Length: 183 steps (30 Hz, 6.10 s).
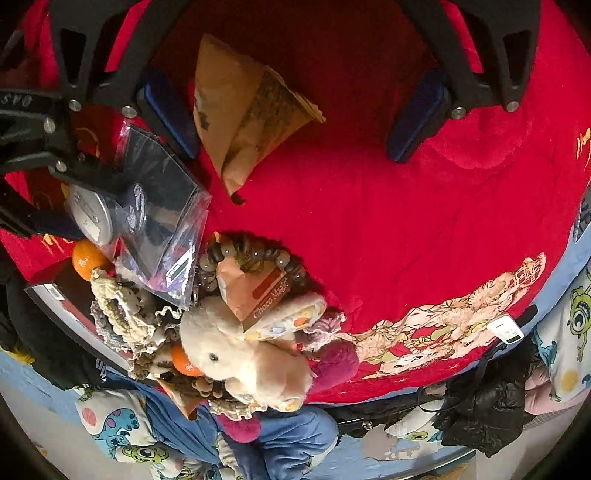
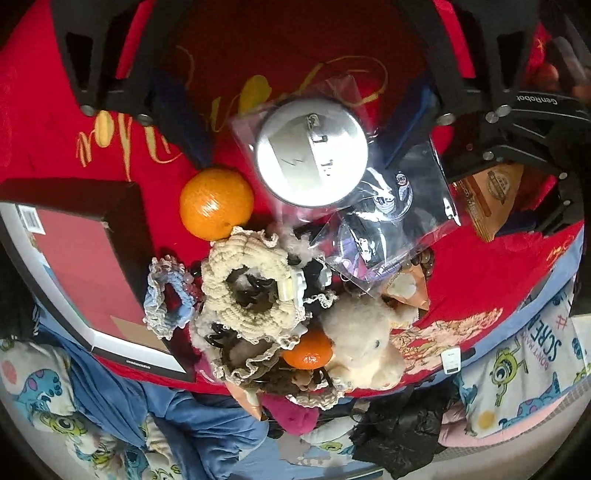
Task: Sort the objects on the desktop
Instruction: 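Grasp the brown snack packet with the left gripper while the right grasps the silver tin, then carry both items to the open box and release them onto the red tray, then withdraw both grippers from the box back toward the toy pile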
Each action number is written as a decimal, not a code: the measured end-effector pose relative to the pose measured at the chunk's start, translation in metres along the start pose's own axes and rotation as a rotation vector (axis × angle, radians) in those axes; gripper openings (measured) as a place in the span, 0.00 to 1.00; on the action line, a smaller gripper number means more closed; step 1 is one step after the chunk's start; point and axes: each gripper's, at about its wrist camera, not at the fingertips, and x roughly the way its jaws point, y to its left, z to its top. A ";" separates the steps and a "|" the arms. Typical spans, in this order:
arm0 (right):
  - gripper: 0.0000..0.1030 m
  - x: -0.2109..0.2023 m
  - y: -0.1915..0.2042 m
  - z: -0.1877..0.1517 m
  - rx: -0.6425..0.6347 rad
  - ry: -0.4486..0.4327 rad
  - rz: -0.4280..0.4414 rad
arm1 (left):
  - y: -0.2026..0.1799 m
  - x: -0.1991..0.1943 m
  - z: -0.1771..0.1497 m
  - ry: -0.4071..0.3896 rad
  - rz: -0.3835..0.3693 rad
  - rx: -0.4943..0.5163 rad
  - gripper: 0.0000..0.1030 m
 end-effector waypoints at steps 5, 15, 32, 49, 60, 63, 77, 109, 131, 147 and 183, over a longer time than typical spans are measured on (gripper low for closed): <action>0.59 -0.008 -0.002 0.000 0.013 0.001 -0.042 | 0.004 -0.013 0.003 -0.012 -0.003 -0.028 0.51; 0.55 -0.017 0.003 -0.006 0.031 -0.010 -0.070 | 0.005 -0.028 -0.003 -0.025 -0.045 -0.045 0.33; 0.56 -0.053 -0.016 -0.018 0.098 -0.086 -0.032 | 0.002 -0.055 -0.009 -0.116 -0.154 -0.076 0.33; 0.56 -0.115 -0.101 -0.067 0.235 -0.157 -0.114 | -0.107 -0.096 -0.030 -0.229 -0.413 0.182 0.33; 0.56 -0.136 -0.145 -0.076 0.310 -0.220 -0.100 | -0.164 -0.081 0.004 -0.199 -0.442 0.168 0.33; 0.56 -0.137 -0.151 -0.066 0.317 -0.241 -0.088 | -0.174 -0.081 0.030 -0.208 -0.440 0.164 0.33; 0.58 -0.074 -0.227 0.031 0.272 -0.203 -0.013 | -0.239 0.005 0.158 -0.137 -0.349 0.171 0.33; 0.66 -0.027 -0.234 0.026 0.111 -0.254 -0.189 | -0.258 0.068 0.145 -0.197 -0.111 0.296 0.56; 1.00 -0.069 -0.241 0.013 0.176 -0.467 -0.158 | -0.264 0.046 0.140 -0.239 -0.225 0.346 1.00; 1.00 -0.068 -0.241 0.012 0.180 -0.466 -0.168 | -0.268 0.044 0.137 -0.259 -0.201 0.379 1.00; 1.00 -0.235 -0.098 0.031 0.193 -0.695 -0.275 | -0.071 -0.200 0.122 -0.487 -0.035 0.195 1.00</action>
